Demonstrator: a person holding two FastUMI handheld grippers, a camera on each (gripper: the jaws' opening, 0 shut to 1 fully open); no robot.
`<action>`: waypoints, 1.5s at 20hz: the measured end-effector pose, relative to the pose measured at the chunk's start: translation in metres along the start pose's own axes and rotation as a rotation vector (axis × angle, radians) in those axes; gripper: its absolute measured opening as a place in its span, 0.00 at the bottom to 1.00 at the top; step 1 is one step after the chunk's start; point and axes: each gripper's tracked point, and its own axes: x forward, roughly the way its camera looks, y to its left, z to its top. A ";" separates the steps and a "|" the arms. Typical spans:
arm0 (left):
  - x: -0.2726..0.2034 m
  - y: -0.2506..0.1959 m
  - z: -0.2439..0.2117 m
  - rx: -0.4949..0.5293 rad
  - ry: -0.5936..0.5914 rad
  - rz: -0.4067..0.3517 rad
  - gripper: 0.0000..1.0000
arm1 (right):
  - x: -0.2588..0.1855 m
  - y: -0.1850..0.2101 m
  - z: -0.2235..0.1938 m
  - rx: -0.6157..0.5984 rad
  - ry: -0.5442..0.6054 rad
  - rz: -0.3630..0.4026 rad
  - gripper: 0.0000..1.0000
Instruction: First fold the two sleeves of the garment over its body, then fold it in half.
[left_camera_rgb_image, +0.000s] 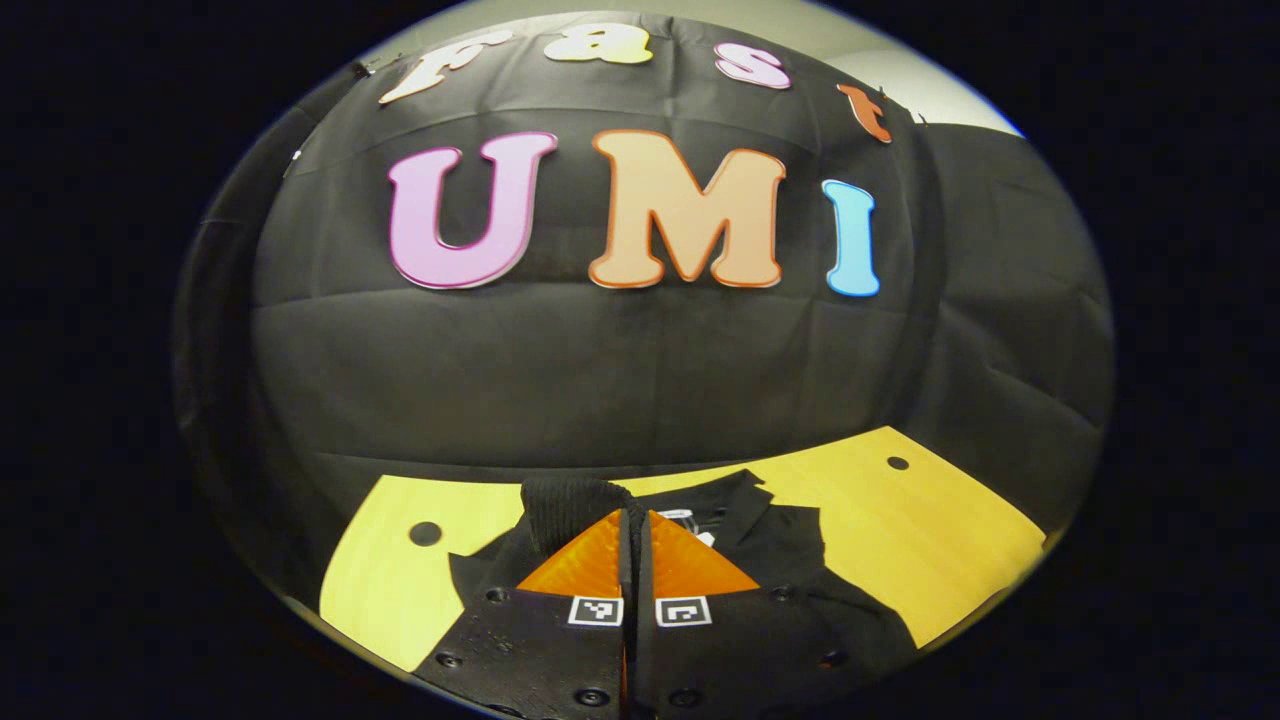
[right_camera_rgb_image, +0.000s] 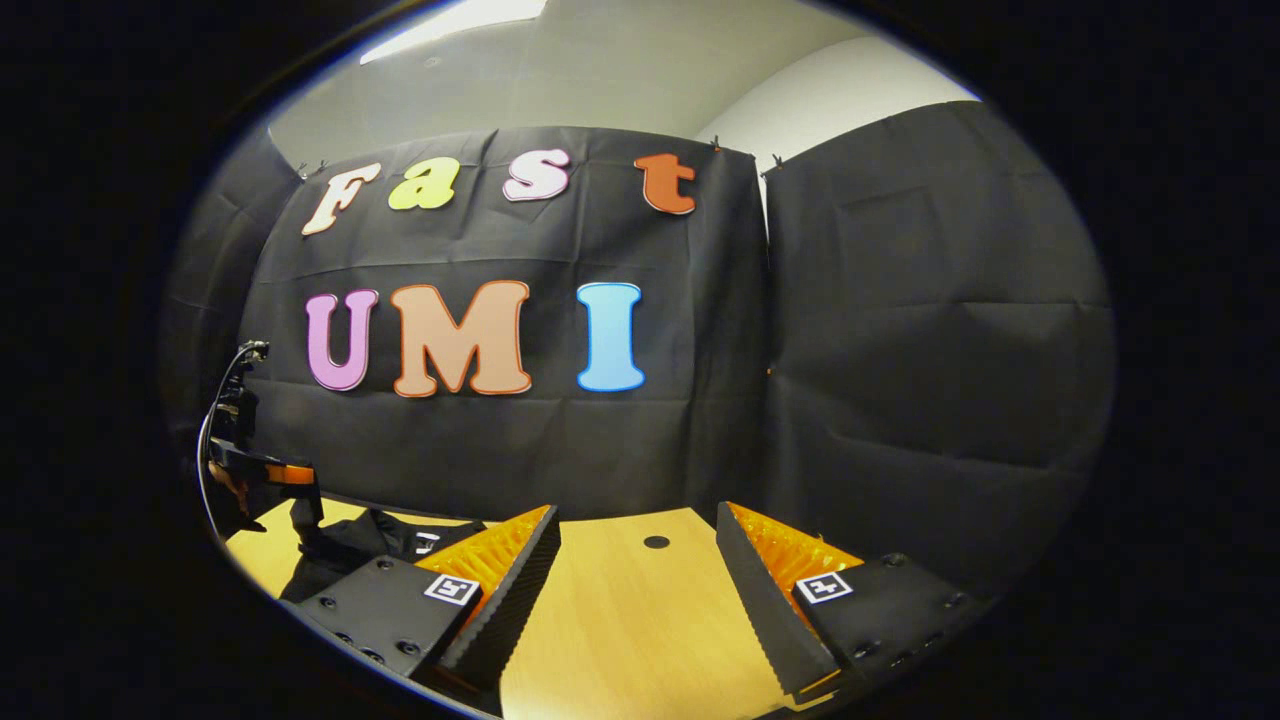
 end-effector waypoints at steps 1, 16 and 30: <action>0.008 -0.011 -0.005 0.003 0.015 -0.014 0.00 | 0.001 -0.001 0.000 0.001 0.004 -0.012 1.00; 0.092 -0.108 -0.081 0.011 0.161 -0.098 0.15 | 0.010 -0.034 -0.033 -0.009 0.094 -0.047 0.99; 0.000 -0.101 0.000 -0.006 -0.090 -0.086 0.96 | 0.022 0.061 -0.034 0.020 0.096 0.205 0.99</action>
